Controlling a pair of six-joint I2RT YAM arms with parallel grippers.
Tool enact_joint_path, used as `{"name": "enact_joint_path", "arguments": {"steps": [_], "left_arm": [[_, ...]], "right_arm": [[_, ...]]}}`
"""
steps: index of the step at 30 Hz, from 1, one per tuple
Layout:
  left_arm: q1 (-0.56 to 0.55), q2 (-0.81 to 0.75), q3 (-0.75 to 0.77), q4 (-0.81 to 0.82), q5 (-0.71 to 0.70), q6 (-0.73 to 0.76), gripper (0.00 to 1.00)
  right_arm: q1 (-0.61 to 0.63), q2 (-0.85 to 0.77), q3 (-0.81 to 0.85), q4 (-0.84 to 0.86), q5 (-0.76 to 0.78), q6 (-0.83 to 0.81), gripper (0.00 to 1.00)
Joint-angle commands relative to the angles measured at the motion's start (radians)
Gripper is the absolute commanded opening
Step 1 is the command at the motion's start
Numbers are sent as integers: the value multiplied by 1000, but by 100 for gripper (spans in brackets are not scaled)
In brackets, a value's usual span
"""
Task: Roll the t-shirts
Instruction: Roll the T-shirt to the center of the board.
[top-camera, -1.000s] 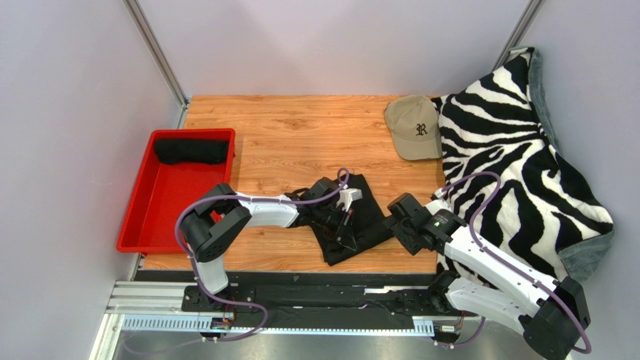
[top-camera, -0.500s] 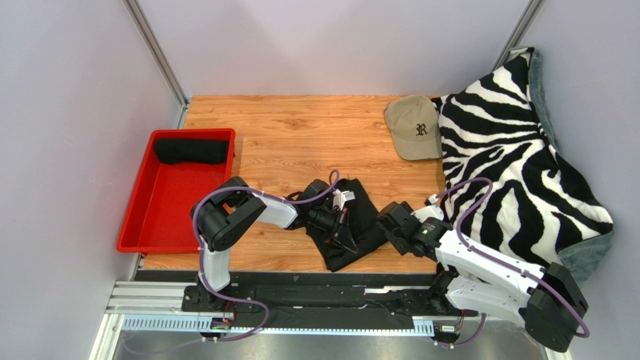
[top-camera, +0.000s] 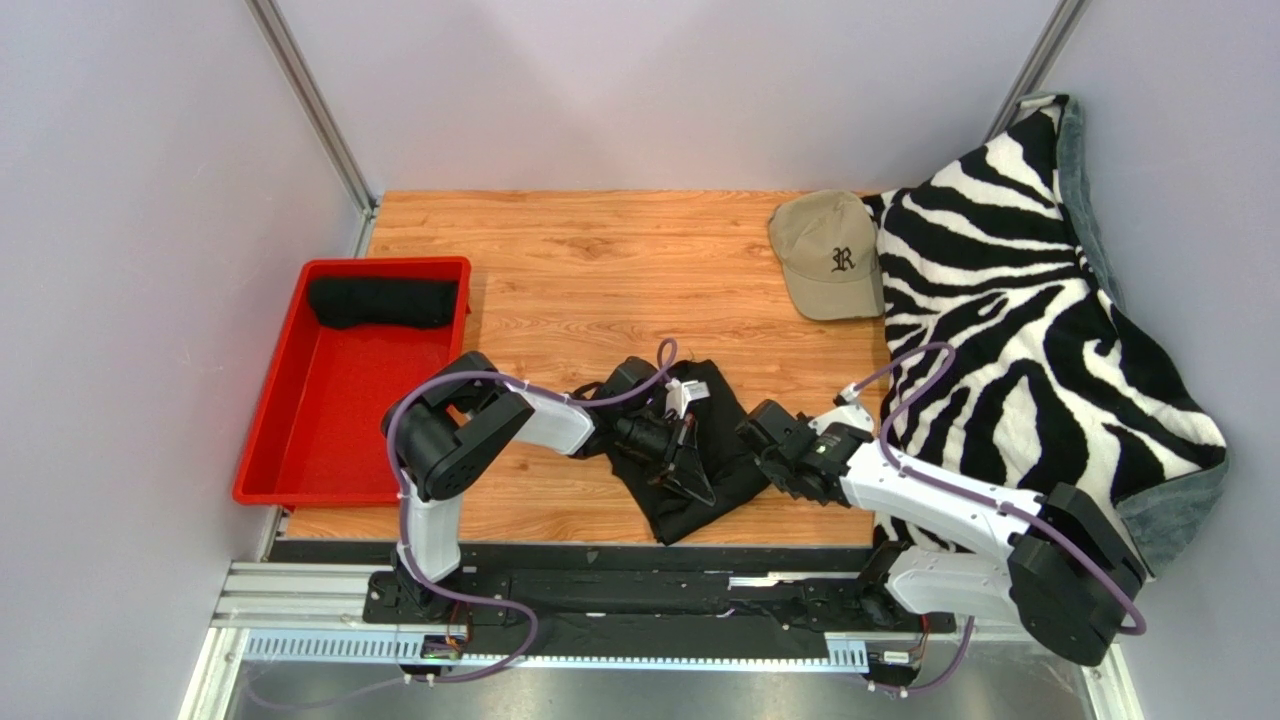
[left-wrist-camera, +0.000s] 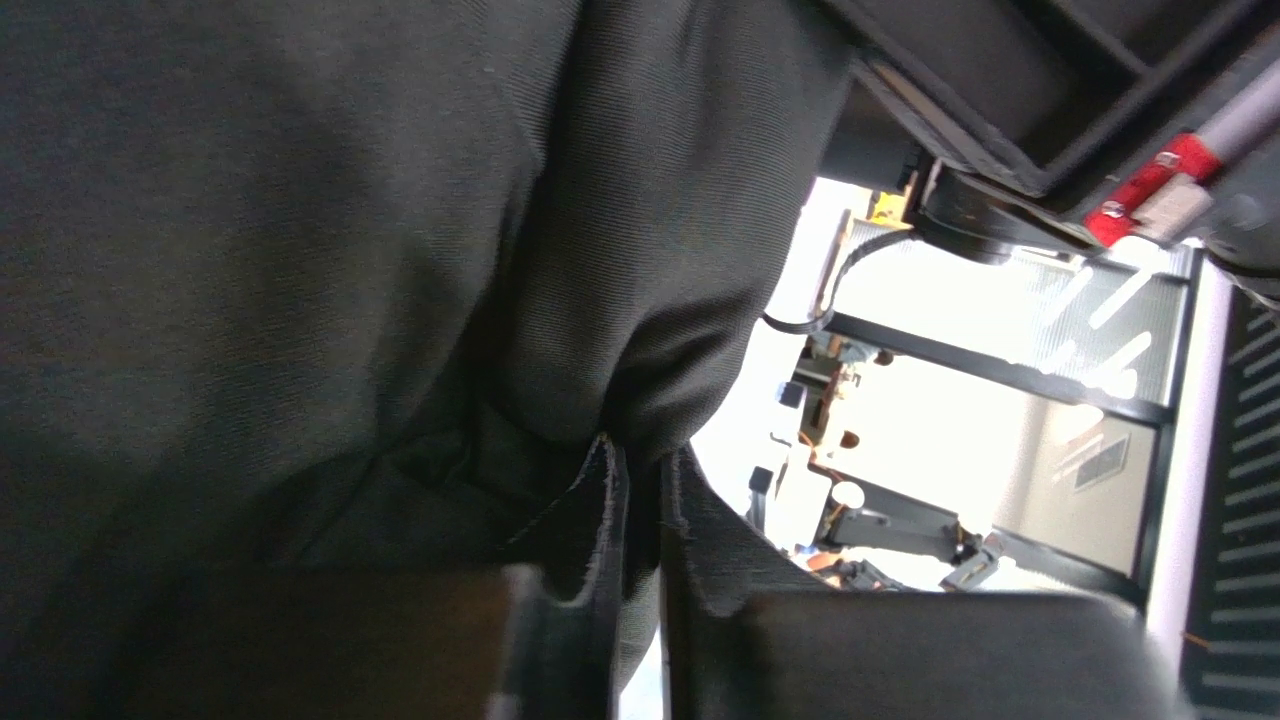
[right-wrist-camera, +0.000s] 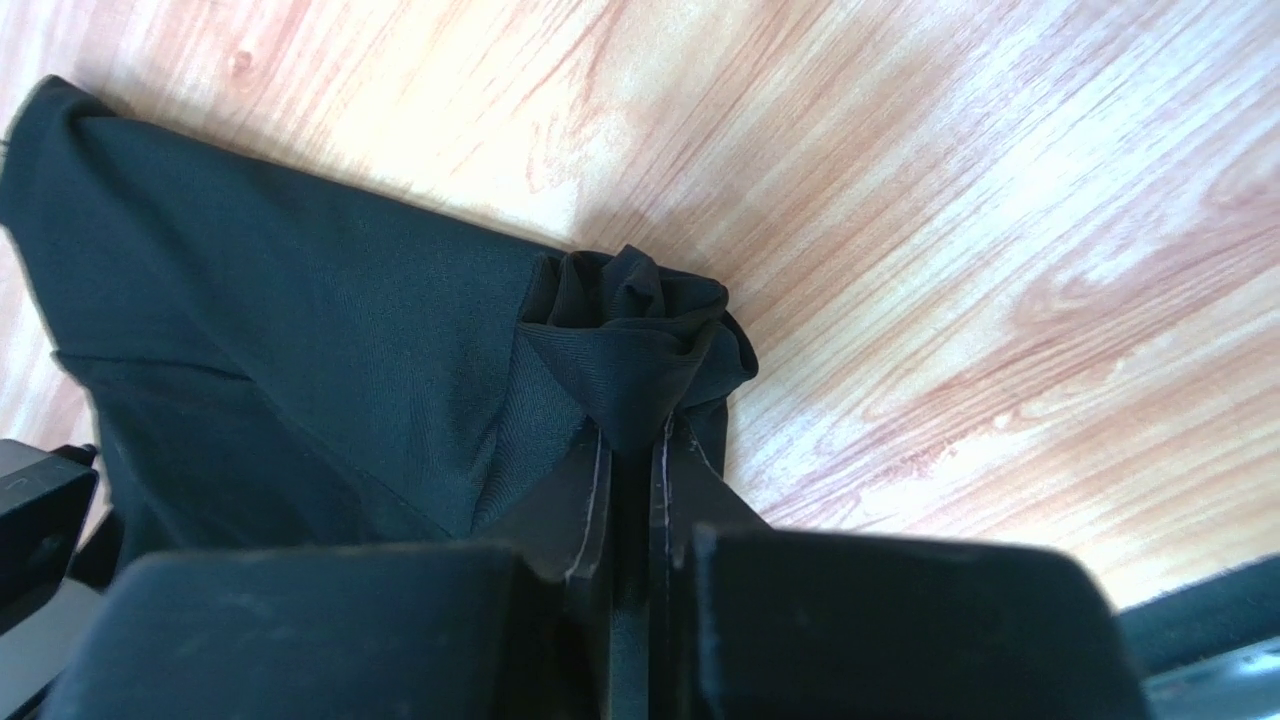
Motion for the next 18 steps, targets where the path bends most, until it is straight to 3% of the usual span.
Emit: {"name": "enact_joint_path", "arguments": {"steps": [1, 7, 13, 18], "left_arm": [[4, -55, 34, -123, -28, 121, 25], [3, -207, 54, -289, -195, 260, 42], [-6, -405, 2, -334, -433, 309, 47], [-132, -532, 13, -438, -741, 410, 47]], "right_arm": [[-26, 46, 86, -123, 33, -30, 0], [-62, 129, 169, -258, 3, -75, 0], [-102, 229, 277, -360, -20, -131, 0], [-119, 363, 408, -445, -43, -202, 0]]}}
